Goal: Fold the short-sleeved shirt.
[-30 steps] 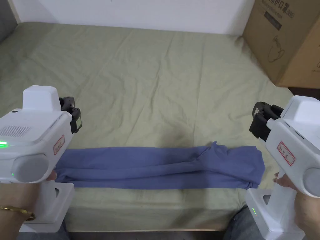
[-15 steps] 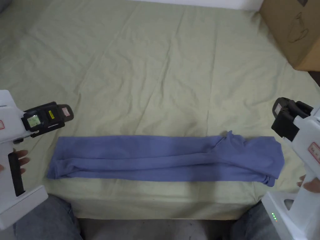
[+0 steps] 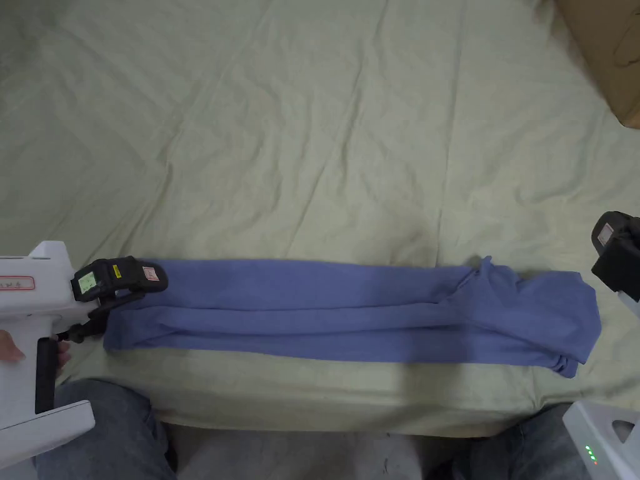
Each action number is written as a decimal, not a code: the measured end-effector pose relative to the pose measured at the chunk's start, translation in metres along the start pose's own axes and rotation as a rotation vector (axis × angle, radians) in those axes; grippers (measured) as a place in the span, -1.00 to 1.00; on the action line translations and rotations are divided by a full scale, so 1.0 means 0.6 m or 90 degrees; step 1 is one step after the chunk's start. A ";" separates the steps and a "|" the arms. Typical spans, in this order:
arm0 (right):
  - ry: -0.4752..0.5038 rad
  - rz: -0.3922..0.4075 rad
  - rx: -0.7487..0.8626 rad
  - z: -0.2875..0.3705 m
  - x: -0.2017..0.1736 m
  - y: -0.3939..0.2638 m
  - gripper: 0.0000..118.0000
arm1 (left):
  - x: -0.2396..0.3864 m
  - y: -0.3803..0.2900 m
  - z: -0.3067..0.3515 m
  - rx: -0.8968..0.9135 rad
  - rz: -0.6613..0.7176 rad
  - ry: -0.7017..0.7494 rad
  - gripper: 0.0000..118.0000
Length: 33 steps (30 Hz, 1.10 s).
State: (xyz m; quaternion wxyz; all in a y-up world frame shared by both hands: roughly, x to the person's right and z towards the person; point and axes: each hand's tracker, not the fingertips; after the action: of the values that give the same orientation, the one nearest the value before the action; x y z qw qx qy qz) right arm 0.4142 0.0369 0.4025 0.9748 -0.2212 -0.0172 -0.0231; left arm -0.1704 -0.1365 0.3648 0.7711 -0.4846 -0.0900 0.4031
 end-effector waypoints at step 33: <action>0.006 -0.058 0.058 0.049 0.078 -0.003 -1.00 | 0.487 -0.153 -0.133 0.009 -0.299 0.064 -0.91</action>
State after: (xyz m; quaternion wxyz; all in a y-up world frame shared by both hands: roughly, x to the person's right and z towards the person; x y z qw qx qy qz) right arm 0.4599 0.0464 0.4318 0.9819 -0.1755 -0.0238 -0.0677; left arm 0.1132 -0.0020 0.3254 0.8506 -0.4643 -0.1593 0.1885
